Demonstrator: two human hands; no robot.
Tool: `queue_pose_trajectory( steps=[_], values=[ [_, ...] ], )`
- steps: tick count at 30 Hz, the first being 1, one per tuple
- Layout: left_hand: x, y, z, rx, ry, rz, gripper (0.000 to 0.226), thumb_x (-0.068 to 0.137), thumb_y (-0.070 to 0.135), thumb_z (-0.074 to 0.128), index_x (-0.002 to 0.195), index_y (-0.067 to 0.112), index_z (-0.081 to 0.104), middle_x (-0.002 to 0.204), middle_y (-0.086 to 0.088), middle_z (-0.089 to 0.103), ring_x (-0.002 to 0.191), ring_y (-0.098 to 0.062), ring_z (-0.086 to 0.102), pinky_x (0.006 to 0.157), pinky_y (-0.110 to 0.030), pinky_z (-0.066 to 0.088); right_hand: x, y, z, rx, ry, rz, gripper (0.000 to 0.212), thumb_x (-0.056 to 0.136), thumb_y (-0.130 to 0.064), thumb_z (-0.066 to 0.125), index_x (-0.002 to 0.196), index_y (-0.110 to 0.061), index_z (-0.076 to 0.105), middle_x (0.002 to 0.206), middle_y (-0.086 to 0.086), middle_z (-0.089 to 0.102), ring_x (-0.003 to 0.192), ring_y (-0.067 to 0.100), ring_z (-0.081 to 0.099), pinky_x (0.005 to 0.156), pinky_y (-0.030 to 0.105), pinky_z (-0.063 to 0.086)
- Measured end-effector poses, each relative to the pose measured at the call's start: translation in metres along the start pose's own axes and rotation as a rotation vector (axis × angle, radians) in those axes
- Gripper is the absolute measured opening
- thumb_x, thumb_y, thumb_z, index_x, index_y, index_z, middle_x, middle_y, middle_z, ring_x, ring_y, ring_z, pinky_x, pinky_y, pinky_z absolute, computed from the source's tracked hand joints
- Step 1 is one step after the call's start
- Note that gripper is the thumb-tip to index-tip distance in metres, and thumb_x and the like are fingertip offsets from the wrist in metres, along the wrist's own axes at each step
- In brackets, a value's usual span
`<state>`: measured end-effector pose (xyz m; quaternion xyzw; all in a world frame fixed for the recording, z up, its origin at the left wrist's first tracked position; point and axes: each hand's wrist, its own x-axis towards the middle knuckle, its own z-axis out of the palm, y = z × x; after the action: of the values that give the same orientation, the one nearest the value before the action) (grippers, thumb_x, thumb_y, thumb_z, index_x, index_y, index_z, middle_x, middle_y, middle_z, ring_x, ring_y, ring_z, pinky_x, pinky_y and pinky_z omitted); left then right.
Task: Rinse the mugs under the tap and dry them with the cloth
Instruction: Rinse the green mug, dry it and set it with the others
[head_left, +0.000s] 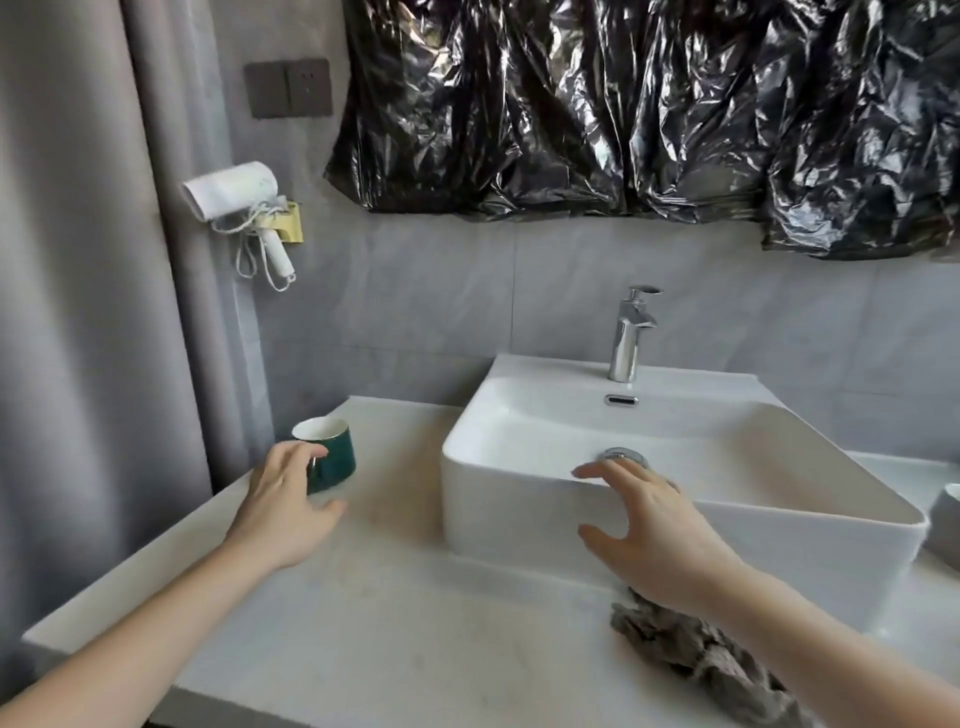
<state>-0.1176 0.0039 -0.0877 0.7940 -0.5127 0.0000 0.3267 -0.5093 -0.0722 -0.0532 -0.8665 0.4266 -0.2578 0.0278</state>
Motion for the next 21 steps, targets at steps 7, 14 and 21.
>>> queue_pose_trajectory(
  steps=[7, 14, 21],
  values=[
    [0.040, -0.027, 0.016, -0.191, -0.067, -0.275, 0.067, 0.082, 0.035, 0.079, 0.138, 0.018, 0.047, 0.135, -0.002, 0.057, 0.124, -0.026, 0.057, 0.094, -0.034, 0.046, 0.013, -0.024, 0.034, -0.292, -0.090, 0.045, 0.074, 0.084, -0.065, 0.050, 0.150, -0.040, 0.029, 0.138, -0.015, 0.046, 0.131, 0.019, 0.042, 0.113, 0.034, 0.022],
    [0.070, -0.017, 0.029, -0.507, -0.065, -0.463, 0.017, 0.095, 0.027, 0.065, 0.097, 0.010, 0.065, 0.089, -0.009, 0.062, 0.081, -0.027, 0.055, 0.072, -0.033, 0.043, 0.010, -0.027, 0.032, -0.351, -0.120, 0.046, 0.079, 0.083, -0.067, 0.049, 0.152, -0.039, 0.023, 0.134, -0.014, 0.041, 0.132, 0.018, 0.039, 0.114, 0.034, 0.020],
    [0.081, 0.006, 0.033, -1.034, 0.027, -0.675, 0.030, 0.105, 0.012, 0.052, 0.131, 0.002, 0.062, 0.107, -0.017, 0.066, 0.100, -0.027, 0.063, 0.098, -0.038, 0.054, 0.009, -0.032, 0.028, -0.320, -0.137, 0.054, 0.077, 0.084, -0.064, 0.051, 0.151, -0.037, 0.025, 0.134, -0.011, 0.041, 0.131, 0.021, 0.039, 0.115, 0.037, 0.023]
  ],
)
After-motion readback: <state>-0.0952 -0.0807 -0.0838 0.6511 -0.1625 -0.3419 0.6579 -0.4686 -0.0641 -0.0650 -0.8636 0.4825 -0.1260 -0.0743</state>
